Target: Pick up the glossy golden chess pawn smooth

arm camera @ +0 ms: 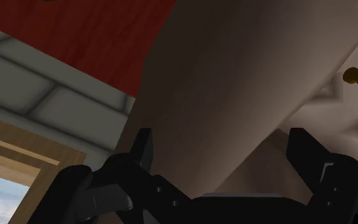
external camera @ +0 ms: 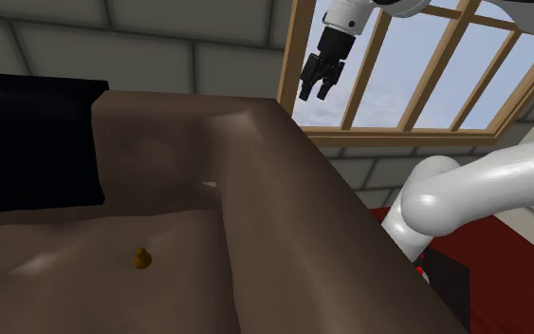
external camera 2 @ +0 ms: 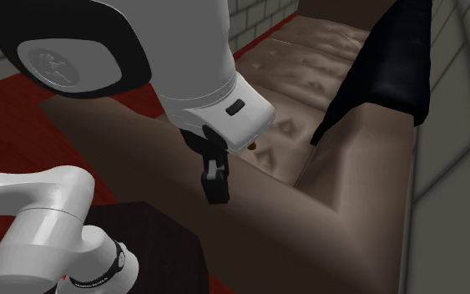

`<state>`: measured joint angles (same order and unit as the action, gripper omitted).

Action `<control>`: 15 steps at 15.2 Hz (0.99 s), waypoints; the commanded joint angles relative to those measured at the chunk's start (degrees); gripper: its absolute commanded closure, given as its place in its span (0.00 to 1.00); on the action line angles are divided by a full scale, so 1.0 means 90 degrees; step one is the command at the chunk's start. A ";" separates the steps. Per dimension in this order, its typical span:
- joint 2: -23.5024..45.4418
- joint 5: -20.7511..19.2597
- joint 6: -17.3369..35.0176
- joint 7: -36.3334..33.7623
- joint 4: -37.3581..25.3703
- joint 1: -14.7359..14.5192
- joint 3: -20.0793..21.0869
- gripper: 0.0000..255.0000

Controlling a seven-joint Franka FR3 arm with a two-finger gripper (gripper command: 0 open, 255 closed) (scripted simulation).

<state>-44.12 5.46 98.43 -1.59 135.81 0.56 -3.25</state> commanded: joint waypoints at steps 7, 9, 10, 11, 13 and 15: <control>0.0596 0.0218 0.0827 -0.0510 0.0235 -0.0312 0.0753 0.00; 0.0855 0.0267 0.1102 -0.0684 0.0257 -0.0406 0.1003 0.00; 0.0995 0.0284 0.1239 -0.0773 0.0257 -0.0450 0.1127 0.00; 0.1142 0.0297 0.1374 -0.0863 0.0250 -0.0492 0.1251 0.00; 0.1456 0.0306 0.1641 -0.1049 0.0214 -0.0567 0.1499 0.00; 0.1794 0.0288 0.1900 -0.1244 0.0151 -0.0632 0.1745 0.00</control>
<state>-29.61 8.10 114.33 -11.76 137.63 -4.79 11.24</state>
